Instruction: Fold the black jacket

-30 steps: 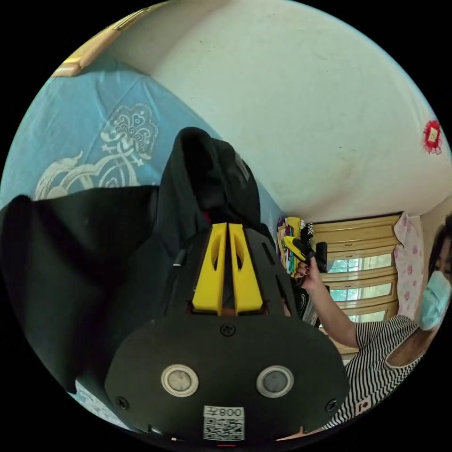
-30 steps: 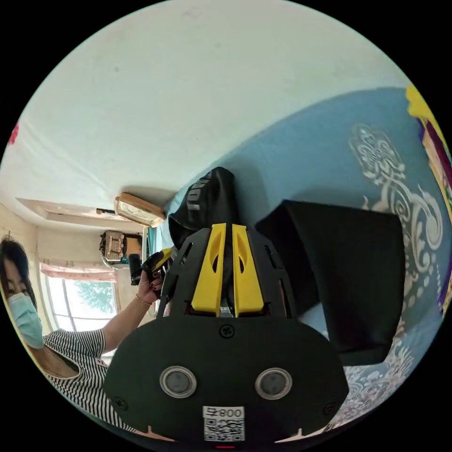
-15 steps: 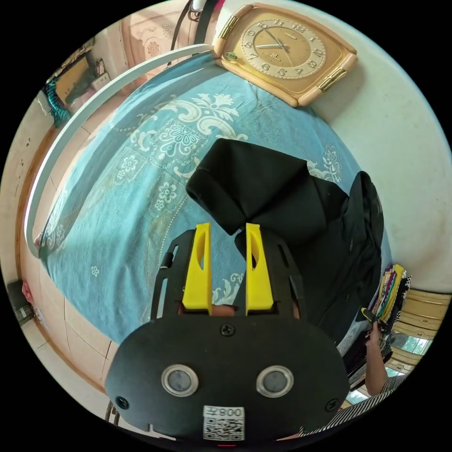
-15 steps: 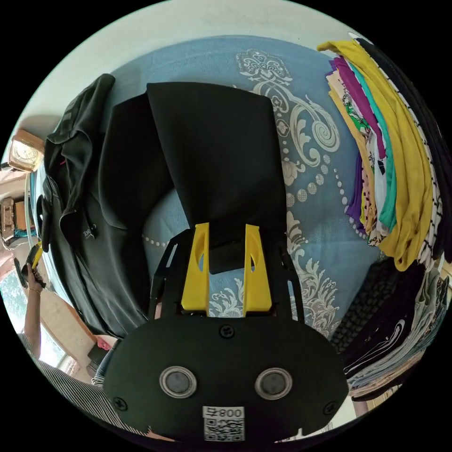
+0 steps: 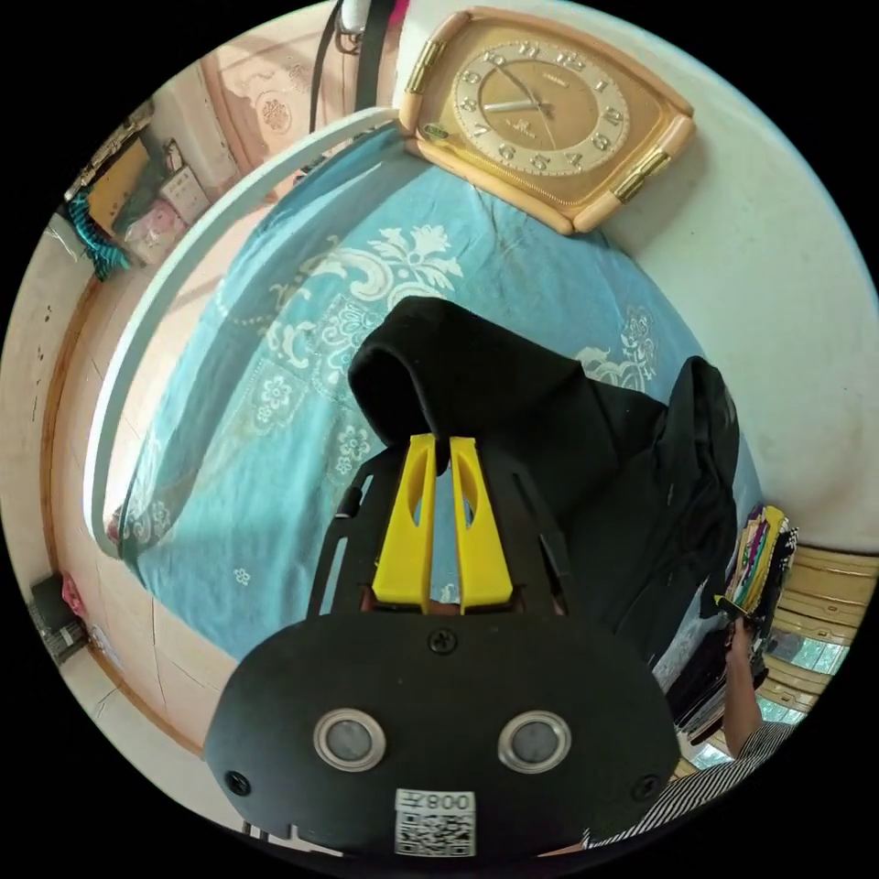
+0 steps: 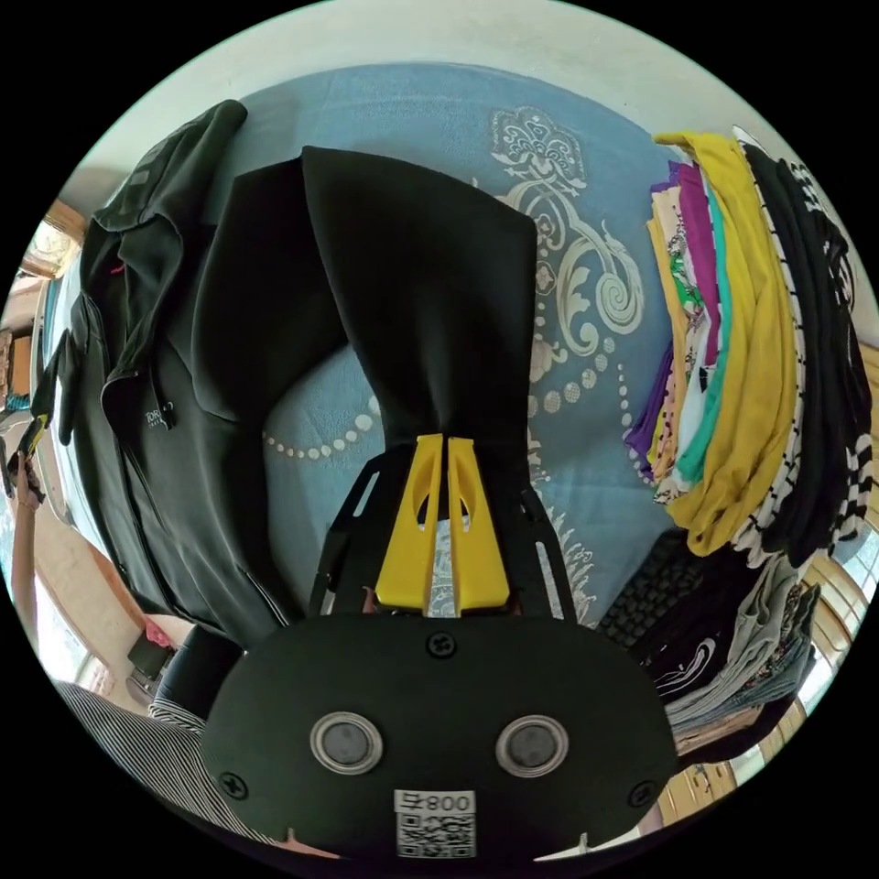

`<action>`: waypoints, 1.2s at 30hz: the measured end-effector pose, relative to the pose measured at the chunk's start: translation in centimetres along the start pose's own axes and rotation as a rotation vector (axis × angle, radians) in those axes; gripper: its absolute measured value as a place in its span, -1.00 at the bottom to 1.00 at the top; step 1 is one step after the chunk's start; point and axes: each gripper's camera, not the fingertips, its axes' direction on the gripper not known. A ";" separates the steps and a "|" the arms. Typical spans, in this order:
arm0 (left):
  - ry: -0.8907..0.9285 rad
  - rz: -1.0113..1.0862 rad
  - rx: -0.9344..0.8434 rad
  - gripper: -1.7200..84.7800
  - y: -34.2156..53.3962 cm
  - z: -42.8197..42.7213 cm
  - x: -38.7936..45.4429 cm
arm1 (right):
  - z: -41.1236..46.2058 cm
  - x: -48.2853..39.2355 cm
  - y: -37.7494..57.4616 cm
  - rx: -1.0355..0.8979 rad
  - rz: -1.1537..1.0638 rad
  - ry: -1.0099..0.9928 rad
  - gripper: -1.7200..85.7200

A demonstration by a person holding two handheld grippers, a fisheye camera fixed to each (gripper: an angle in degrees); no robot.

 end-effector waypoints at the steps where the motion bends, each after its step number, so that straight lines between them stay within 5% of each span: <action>1: -0.027 -0.011 0.039 -0.89 -0.3 -2.8 -1.3 | -1.4 0.9 0.3 0.011 0.018 0.027 -0.94; 7: -0.231 -0.092 0.204 -0.88 -1.2 -16.3 -8.0 | -7.9 8.1 2.6 0.075 0.196 0.024 -0.94; 10: -0.196 -0.141 0.220 -0.85 -0.4 -18.8 -11.0 | -9.2 10.3 3.3 0.085 0.246 -0.057 -0.92; 16: -0.066 -0.246 0.124 -0.82 3.4 -12.7 -14.0 | -8.4 9.9 1.1 0.004 0.250 -0.064 -0.85; 29: 0.170 0.000 -0.164 -0.85 8.1 0.2 -8.9 | -11.5 12.7 0.4 0.076 0.352 0.025 -0.95; 36: 0.253 0.060 -0.268 -0.86 9.4 6.0 -6.6 | -9.3 6.9 -0.8 0.098 0.048 -0.086 -0.96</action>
